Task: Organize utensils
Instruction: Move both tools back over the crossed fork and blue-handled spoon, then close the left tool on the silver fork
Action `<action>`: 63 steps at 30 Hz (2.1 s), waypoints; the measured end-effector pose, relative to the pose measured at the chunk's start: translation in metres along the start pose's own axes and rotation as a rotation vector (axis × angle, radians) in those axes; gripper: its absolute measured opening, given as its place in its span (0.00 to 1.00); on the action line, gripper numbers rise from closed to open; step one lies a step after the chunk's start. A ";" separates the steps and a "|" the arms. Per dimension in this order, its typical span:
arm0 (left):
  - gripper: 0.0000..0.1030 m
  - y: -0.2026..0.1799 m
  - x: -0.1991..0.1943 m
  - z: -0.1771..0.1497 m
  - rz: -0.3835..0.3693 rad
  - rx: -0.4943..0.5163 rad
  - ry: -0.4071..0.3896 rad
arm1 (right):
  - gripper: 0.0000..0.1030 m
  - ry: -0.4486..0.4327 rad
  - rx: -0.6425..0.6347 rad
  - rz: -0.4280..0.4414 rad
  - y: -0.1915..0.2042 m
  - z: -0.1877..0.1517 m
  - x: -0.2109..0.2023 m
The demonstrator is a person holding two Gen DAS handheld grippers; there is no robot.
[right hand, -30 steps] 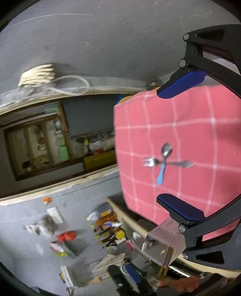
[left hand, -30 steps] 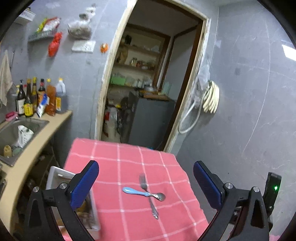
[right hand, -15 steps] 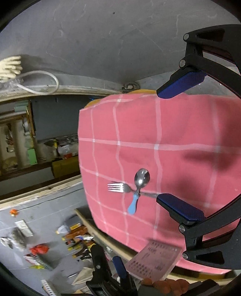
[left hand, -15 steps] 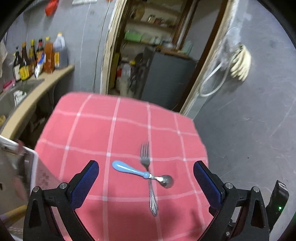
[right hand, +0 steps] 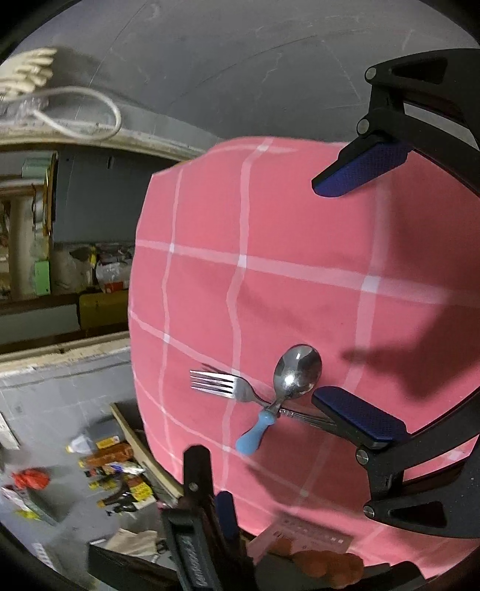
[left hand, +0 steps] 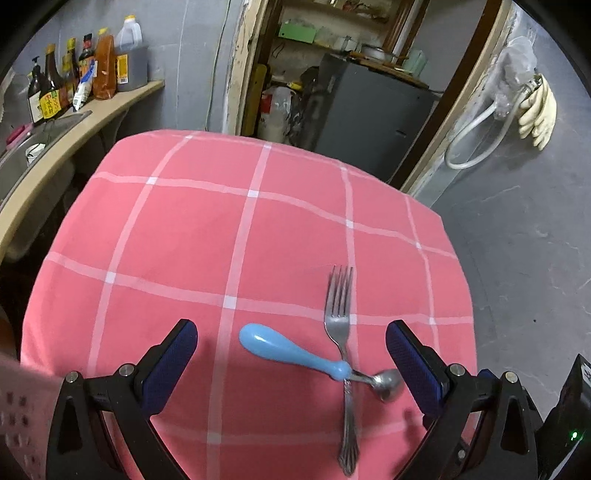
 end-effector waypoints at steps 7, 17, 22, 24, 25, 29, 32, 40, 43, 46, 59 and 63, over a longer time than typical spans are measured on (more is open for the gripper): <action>0.99 0.004 0.019 0.004 -0.005 -0.007 0.027 | 0.98 0.033 -0.112 -0.019 0.018 0.002 0.018; 0.98 0.007 0.029 0.005 -0.028 -0.002 0.024 | 0.98 0.035 -0.147 -0.099 0.022 0.017 0.027; 0.82 0.005 0.034 0.007 -0.070 0.014 0.020 | 0.98 0.015 -0.084 -0.114 0.007 0.039 0.033; 0.73 0.002 0.038 0.008 -0.091 0.025 0.025 | 0.98 0.018 -0.059 -0.102 0.004 0.045 0.036; 0.68 0.001 0.040 0.009 -0.104 0.029 0.026 | 0.98 0.019 -0.049 -0.093 0.002 0.048 0.036; 0.55 -0.001 0.046 0.015 -0.151 0.037 0.021 | 0.98 0.023 0.000 -0.026 0.000 0.043 0.025; 0.52 -0.002 0.052 0.019 -0.170 0.035 0.030 | 0.98 0.037 -0.035 -0.018 0.004 0.032 0.023; 0.32 -0.012 0.066 0.028 -0.241 0.073 0.065 | 0.98 0.073 -0.144 -0.048 0.021 0.018 0.033; 0.17 -0.016 0.072 0.028 -0.228 0.102 0.096 | 0.98 0.063 -0.122 -0.060 0.020 0.026 0.035; 0.15 -0.017 0.073 0.028 -0.239 0.099 0.100 | 0.98 0.048 -0.095 -0.079 0.016 0.037 0.040; 0.12 -0.009 0.070 0.022 -0.239 0.060 0.105 | 0.77 0.031 0.150 0.038 -0.006 0.059 0.040; 0.10 -0.011 0.068 0.018 -0.235 0.064 0.105 | 0.58 0.053 0.149 0.093 -0.005 0.053 0.047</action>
Point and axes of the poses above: each gripper's, at about its wrist camera, not at the fingertips, and x roughly the way its jaws point, y to its left, z to its top, the point moved 1 cm from there along x, roughly the way its jaws point, and after that the axes turned 14 degrees about x, right-handed, at the moved point
